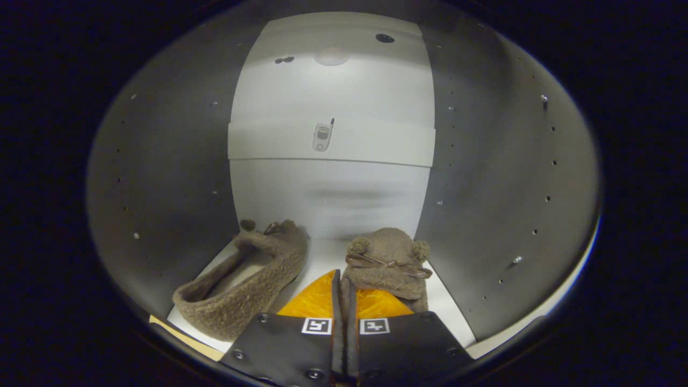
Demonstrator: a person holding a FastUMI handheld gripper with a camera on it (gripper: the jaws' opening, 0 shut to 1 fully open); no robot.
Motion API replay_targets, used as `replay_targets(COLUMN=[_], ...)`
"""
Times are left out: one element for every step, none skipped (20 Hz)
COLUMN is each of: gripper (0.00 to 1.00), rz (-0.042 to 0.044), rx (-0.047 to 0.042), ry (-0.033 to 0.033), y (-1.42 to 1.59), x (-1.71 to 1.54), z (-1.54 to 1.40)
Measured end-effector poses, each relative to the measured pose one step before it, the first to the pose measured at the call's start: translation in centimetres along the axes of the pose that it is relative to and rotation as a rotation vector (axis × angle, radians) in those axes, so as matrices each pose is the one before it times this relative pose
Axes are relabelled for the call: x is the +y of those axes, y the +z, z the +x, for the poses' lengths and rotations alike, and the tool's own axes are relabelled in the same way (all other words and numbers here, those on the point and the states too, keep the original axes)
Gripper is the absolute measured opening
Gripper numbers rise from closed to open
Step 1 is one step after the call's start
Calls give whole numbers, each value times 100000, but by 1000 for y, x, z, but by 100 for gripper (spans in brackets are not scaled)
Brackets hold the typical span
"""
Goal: Open the shoe cabinet door, grab the shoes and put them into the shoe cabinet, then close the shoe cabinet door.
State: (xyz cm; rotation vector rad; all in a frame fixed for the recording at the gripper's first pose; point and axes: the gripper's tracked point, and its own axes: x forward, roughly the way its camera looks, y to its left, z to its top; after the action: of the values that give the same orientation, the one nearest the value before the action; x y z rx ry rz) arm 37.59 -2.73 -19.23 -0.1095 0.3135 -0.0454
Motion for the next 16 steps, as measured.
replay_targets(gripper=[5, 6, 6, 6, 6, 6, 6, 6, 6, 6, 7, 8, 9, 9, 9, 9], rz=[1713, 1463, 1212, 669, -23, -1436, -2389, -2292, -667, 859, 2214, 1773, 838, -544, -896, -506], rx=[1, -557, -800, -114, 527, 2815, 1273, 569, 303, 125, 587, 2571, 1206, -61, -168, 112], ry=[830, 711, 583, 856, 863, 517, -201, -723, -1081, -1187, 51, -361, 77, -896, -991, -1025], y=[10, 220, 244, 151, -27, -388, -139, 3, 91, 281, 329, -227, -216, 75, 30, -12], x=[-152, -148, -127, 72, 192, 146, 48, 6, -41, -216, -177, -227, -14, -129, -66, -79], z=[359, 356, 322, 340, 535, 208, 109, 132, 110, 171, -40, 199, 707, 86, -61, -112])
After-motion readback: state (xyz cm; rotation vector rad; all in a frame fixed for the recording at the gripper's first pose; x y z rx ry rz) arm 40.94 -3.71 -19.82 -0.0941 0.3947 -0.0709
